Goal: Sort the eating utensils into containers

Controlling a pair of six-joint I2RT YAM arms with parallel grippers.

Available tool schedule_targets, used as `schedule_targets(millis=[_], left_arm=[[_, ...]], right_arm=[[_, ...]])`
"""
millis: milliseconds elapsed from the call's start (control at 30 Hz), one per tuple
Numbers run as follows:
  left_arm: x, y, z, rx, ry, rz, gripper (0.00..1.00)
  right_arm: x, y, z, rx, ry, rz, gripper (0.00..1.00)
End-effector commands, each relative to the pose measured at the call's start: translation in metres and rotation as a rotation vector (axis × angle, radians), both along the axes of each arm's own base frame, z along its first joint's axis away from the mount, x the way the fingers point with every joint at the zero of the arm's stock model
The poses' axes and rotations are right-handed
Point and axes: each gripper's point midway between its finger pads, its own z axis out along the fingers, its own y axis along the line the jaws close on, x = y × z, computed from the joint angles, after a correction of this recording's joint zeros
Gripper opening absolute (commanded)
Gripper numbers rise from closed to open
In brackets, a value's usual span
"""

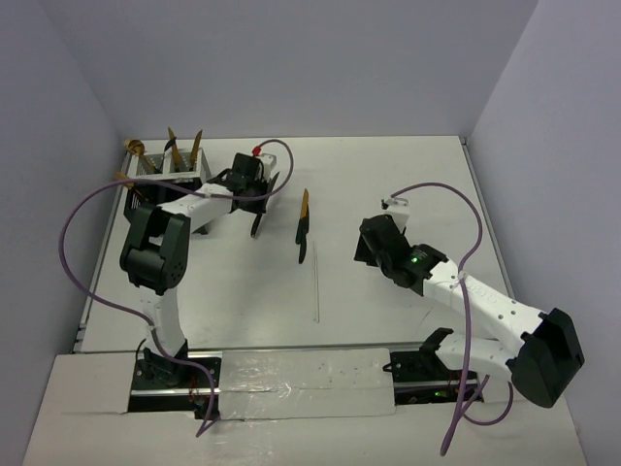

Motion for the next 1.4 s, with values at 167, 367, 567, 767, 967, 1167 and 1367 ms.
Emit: schedule_targets(millis=[167,367,567,767,967,1167,1367], left_arm=[[0.051,-0.014,0.112,-0.088,-0.226,0.005,0.0],[0.073,0.012,0.219,-0.068,-0.479,0.012,0.0],[0.092,0.101,0.284,-0.04,-0.691,0.168,0.0],[0.109,0.184,0.274,0.038,-0.878,0.219,0.0],[0.13,0.218,0.273,0.001,-1.008,0.175,0.0],[0.129,0.199,0.264,-0.09,-1.049,0.086,0.0],[0.123,0.187,0.247,-0.173,-1.006,0.067,0.0]], right_arm=[[0.017,0.001,0.027,0.006,-0.071,-0.019,0.6],[0.026,0.005,0.035,-0.01,-0.084,-0.004,0.6],[0.033,0.011,0.041,-0.004,-0.1,0.008,0.6],[0.038,0.016,0.048,0.013,-0.118,0.015,0.6],[0.043,0.016,0.067,-0.007,-0.126,0.013,0.6],[0.036,0.009,0.08,0.021,-0.133,-0.028,0.6],[0.027,0.003,0.079,0.07,-0.123,-0.078,0.6]])
